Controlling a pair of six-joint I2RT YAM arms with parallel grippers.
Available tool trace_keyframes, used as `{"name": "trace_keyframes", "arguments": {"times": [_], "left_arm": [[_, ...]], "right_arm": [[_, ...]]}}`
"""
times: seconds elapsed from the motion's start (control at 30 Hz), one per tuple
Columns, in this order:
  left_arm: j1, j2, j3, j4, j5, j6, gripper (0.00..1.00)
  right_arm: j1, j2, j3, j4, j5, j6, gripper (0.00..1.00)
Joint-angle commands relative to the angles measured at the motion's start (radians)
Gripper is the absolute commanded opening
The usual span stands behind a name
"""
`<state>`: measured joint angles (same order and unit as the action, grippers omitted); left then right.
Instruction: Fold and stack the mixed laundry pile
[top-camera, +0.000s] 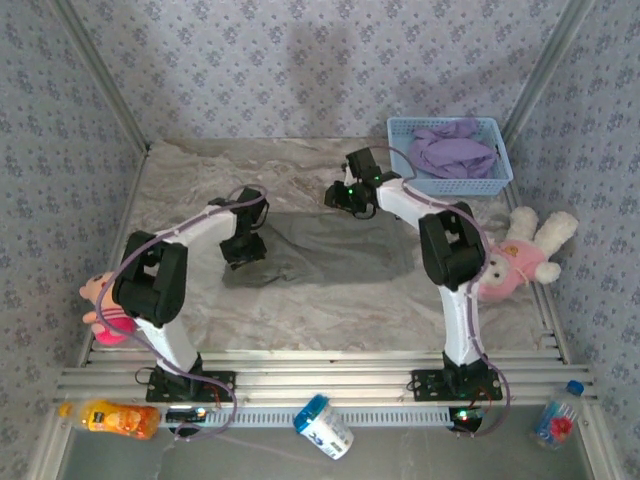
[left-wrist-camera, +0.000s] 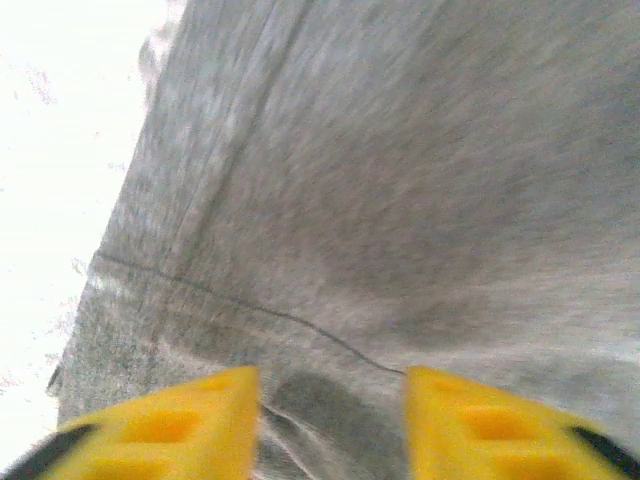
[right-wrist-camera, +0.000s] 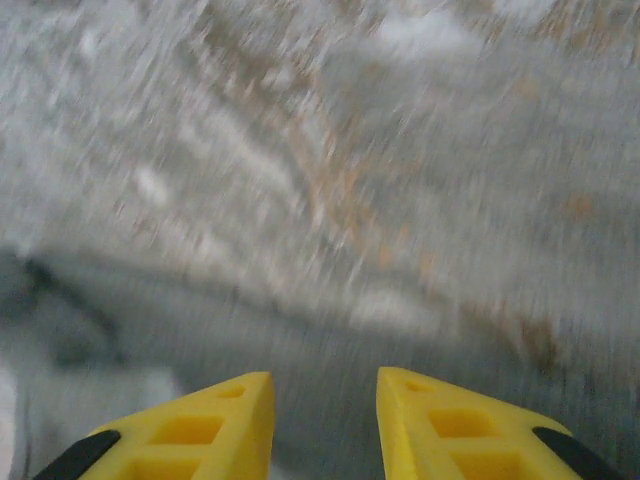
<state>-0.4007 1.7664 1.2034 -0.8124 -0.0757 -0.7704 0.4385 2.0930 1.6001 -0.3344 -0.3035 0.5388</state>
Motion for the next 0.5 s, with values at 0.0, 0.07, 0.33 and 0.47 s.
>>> {"name": "trace_keyframes", "arguments": {"times": [0.0,0.07,0.33,0.47], "left_arm": [[0.0,-0.061,0.054,-0.081,-0.024,0.051,0.7],[0.004,-0.081,0.049,-0.1,-0.043,0.08,0.75],[0.034,-0.12,-0.088,-0.093,-0.054,0.127,0.74],[0.034,-0.125,-0.152,-0.036,-0.061,0.111,0.72]], "right_arm": [[-0.012,-0.179,-0.136,-0.068,-0.003,-0.064,0.38],[-0.024,-0.244,-0.215,-0.098,0.004,-0.076,0.41],[-0.106,-0.361,-0.5,-0.111,0.066,-0.086,0.44],[-0.145,-0.355,-0.55,-0.076,0.08,-0.074,0.44]]}}
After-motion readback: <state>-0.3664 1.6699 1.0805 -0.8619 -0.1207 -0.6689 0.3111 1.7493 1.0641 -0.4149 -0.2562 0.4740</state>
